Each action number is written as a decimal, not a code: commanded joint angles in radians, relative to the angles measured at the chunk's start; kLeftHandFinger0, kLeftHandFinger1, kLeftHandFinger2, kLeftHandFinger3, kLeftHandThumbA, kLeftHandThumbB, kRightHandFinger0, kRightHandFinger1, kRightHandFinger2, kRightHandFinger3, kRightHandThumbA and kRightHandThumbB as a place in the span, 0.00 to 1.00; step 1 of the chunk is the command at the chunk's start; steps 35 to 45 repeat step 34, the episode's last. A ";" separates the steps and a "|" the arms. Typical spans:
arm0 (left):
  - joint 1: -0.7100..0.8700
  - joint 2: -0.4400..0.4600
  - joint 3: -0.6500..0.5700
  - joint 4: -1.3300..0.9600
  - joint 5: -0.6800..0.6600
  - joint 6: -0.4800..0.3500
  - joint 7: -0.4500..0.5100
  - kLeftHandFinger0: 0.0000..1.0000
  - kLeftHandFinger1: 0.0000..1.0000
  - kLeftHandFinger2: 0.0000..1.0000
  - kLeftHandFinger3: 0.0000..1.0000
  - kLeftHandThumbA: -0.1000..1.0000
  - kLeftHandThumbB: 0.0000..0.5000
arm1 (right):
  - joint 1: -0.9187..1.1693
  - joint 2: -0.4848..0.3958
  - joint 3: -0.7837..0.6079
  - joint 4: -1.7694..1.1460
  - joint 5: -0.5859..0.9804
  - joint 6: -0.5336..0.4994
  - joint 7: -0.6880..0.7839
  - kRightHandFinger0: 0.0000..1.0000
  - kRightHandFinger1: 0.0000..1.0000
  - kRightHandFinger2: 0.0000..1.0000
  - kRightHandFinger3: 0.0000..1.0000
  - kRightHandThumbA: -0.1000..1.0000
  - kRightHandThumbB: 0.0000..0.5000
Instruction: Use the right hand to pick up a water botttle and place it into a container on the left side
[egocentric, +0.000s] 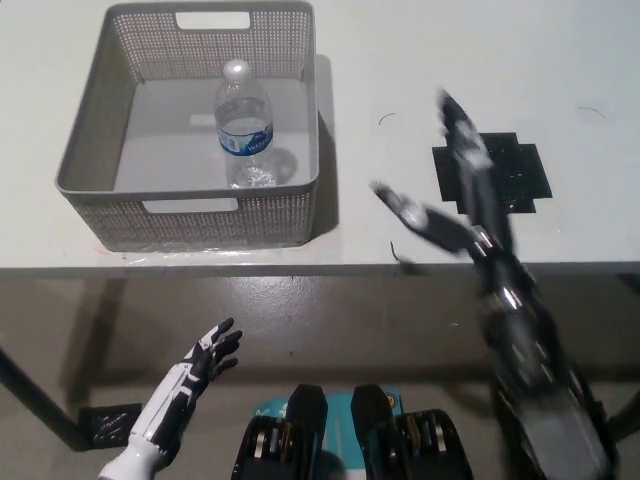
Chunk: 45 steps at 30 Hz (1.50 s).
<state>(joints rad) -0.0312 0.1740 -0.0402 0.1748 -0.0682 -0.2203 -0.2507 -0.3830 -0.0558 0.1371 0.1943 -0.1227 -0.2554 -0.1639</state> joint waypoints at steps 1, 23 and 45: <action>0.051 0.002 0.021 -0.036 -0.039 -0.054 0.000 1.00 1.00 1.00 1.00 0.99 0.33 | 0.296 -0.081 -0.008 -0.406 0.063 -0.085 0.078 1.00 1.00 1.00 1.00 1.00 0.81; 0.071 -0.008 0.018 -0.027 -0.029 -0.065 0.008 1.00 1.00 1.00 1.00 0.99 0.32 | 0.479 -0.068 0.026 -0.123 0.237 -0.061 0.252 1.00 1.00 1.00 1.00 1.00 0.79; 0.067 -0.008 0.017 -0.037 -0.038 -0.042 0.005 1.00 1.00 1.00 1.00 0.99 0.33 | 0.439 -0.066 0.012 -0.062 0.241 -0.042 0.288 1.00 1.00 1.00 1.00 1.00 0.85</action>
